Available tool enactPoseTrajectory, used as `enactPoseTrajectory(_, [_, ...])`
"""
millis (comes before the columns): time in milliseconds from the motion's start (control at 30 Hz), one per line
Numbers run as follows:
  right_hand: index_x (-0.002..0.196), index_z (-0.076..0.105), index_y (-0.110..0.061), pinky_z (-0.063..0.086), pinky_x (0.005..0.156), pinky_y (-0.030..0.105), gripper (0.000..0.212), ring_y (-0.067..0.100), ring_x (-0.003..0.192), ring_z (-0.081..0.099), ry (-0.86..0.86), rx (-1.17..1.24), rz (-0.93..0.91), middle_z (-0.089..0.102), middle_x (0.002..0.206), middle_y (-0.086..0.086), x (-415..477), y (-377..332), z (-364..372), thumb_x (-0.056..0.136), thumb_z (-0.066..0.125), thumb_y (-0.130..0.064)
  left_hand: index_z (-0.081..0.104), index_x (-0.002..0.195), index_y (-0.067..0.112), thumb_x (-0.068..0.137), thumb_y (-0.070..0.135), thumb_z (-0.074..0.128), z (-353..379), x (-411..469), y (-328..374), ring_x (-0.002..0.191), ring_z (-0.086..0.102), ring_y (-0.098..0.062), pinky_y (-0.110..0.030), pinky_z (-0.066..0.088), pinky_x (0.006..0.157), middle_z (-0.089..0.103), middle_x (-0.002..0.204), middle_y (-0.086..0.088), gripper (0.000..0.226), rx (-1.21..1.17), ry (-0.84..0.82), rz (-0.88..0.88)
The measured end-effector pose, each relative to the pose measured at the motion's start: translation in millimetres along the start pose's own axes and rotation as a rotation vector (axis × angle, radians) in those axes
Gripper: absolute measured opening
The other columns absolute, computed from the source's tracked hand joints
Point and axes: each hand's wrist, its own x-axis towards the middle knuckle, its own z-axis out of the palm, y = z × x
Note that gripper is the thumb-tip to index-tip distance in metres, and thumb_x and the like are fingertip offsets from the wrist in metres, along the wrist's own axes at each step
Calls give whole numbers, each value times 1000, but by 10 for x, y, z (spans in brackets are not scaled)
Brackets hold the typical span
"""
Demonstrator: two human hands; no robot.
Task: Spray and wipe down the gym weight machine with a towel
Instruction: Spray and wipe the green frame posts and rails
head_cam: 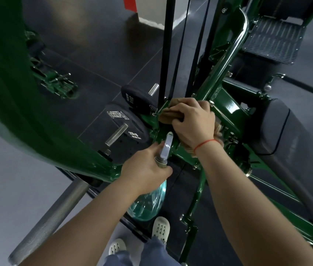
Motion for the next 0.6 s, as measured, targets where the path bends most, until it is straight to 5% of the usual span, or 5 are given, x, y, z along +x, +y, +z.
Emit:
enactPoseTrajectory(133, [119, 66, -41, 39, 94, 44, 31, 28, 116, 44, -242, -422, -212, 57, 126, -10, 369, -250, -62, 91, 53, -39, 55, 106, 47, 82, 32, 64, -31, -14, -3, 61, 51, -7, -28, 36, 58, 56, 70, 27, 30, -38, -19, 11])
enactPoseTrajectory(300, [113, 69, -40, 39, 84, 43, 27, 26, 109, 45, -470, -481, -289, 60, 116, -5, 821, -486, 64, 94, 54, -28, 49, 63, 40, 80, 29, 67, -67, 25, -83, 49, 42, -13, -27, 35, 58, 47, 48, 16, 26, -173, -78, -65])
enactPoseTrajectory(367, [121, 65, -45, 42, 90, 44, 37, 26, 113, 45, -533, -437, -315, 60, 122, -6, 972, -522, 122, 94, 55, -23, 51, 62, 34, 78, 26, 66, -113, 23, -115, 47, 36, -15, -31, 34, 57, 40, 48, 12, 23, -261, -121, -89])
enactPoseTrajectory(467, [125, 63, -47, 41, 99, 50, 43, 30, 120, 44, -586, -493, -332, 58, 124, -4, 1074, -604, 305, 94, 52, -20, 52, 89, 23, 74, 27, 66, -154, 24, -123, 48, 33, -16, -36, 33, 57, 36, 52, 9, 21, -375, -146, -108])
enactPoseTrajectory(600, [112, 67, -30, 38, 90, 46, 26, 30, 116, 45, -587, -796, -405, 56, 110, -2, 1032, -757, 626, 87, 59, -30, 41, 67, 18, 79, 18, 67, -130, 74, -125, 46, 26, -14, -29, 25, 52, 30, 52, 4, 28, -440, -135, -144])
